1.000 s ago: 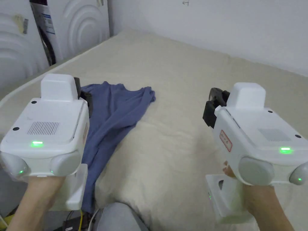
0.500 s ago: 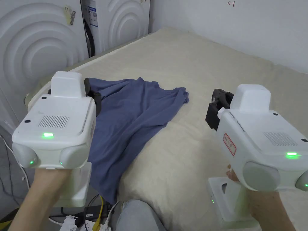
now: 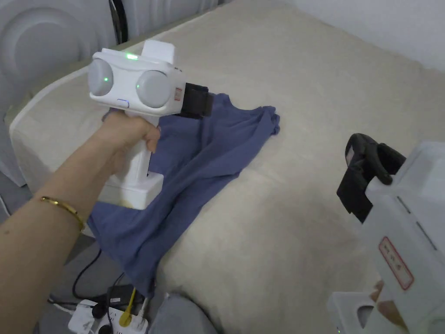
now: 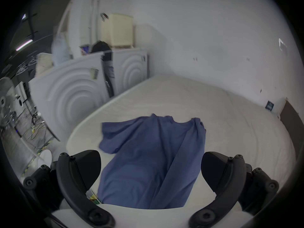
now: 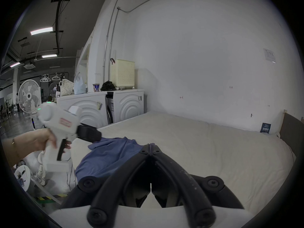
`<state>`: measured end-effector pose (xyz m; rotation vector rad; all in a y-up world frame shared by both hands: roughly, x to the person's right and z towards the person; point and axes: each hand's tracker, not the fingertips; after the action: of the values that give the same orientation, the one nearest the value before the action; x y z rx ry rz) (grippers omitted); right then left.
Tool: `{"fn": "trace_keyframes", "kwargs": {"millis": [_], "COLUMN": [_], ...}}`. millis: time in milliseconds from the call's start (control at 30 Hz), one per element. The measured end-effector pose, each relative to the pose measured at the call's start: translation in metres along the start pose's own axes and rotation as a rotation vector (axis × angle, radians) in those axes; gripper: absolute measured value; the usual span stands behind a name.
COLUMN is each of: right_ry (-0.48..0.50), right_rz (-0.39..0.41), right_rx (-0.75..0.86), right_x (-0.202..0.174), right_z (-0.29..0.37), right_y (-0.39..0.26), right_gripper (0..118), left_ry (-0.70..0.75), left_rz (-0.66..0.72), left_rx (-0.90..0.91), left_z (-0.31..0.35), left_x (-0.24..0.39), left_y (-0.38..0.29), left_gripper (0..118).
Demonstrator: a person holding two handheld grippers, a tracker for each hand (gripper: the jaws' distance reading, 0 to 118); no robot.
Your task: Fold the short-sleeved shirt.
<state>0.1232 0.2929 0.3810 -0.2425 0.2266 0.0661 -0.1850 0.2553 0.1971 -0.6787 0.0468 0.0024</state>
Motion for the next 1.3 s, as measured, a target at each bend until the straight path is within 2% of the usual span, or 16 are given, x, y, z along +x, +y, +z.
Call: {"fn": "trace_keyframes", "kwargs": {"millis": [100, 300, 433, 500, 533, 567, 600, 633, 667, 700, 767, 833, 967, 1300], "right_ry": [-0.023, -0.059, -0.079, -0.101, -0.112, -0.115, -0.112, -0.112, -0.112, -0.118, -0.127, -0.134, -0.164, -0.244], "right_rz": [-0.016, -0.051, -0.054, -0.058, -0.064, -0.079, -0.101, -0.118, -0.130, -0.141, -0.171, -0.182, -0.122, -0.103], "right_rx": [-0.032, -0.131, -0.188, -0.202, -0.210, -0.215, -0.224, -0.240, -0.254, -0.262, -0.257, -0.247, -0.202, -0.018], "right_x": [0.013, 0.043, 0.061, 0.065, 0.066, 0.067, 0.067, 0.067, 0.067, 0.065, 0.062, 0.058, 0.051, 0.039], "right_z": [-0.017, -0.059, -0.072, -0.072, -0.071, -0.069, -0.069, -0.068, -0.067, -0.062, -0.047, -0.027, 0.019, 0.159], "right_y": [-0.008, -0.035, -0.053, -0.061, -0.064, -0.067, -0.072, -0.075, -0.076, -0.077, -0.075, -0.068, -0.047, -0.011], "right_gripper": [1, 1, 1, 1, 1, 1, 1, 1, 1, 1, 1, 1, 1, 1], "left_ry": [-0.091, -0.041, -0.053, -0.046, -0.048, -0.036, -0.033, -0.022, -0.008, 0.060, -0.026, 0.027, 0.000, -0.094], "left_rz": [-0.061, -0.072, -0.081, -0.052, -0.040, -0.018, -0.010, -0.028, -0.032, -0.048, 0.037, 0.069, 0.029, 0.033], "left_rx": [-0.144, -0.351, -0.453, -0.469, -0.473, -0.462, -0.406, -0.359, -0.335, -0.356, -0.378, -0.328, -0.235, 0.124], "left_z": [-0.076, -0.210, -0.257, -0.260, -0.258, -0.250, -0.243, -0.234, -0.228, -0.226, -0.220, -0.199, -0.141, 0.084], "left_x": [0.020, 0.050, 0.061, 0.059, 0.059, 0.060, 0.059, 0.060, 0.060, 0.058, 0.046, 0.046, 0.042, 0.040], "left_y": [0.013, 0.016, 0.007, 0.008, 0.011, 0.013, 0.015, 0.017, 0.018, 0.015, 0.012, 0.013, 0.039, 0.135], "left_gripper": [118, 118, 117, 117, 111, 94, 58, 15, 2, 2, 2, 2, 2, 2]}}
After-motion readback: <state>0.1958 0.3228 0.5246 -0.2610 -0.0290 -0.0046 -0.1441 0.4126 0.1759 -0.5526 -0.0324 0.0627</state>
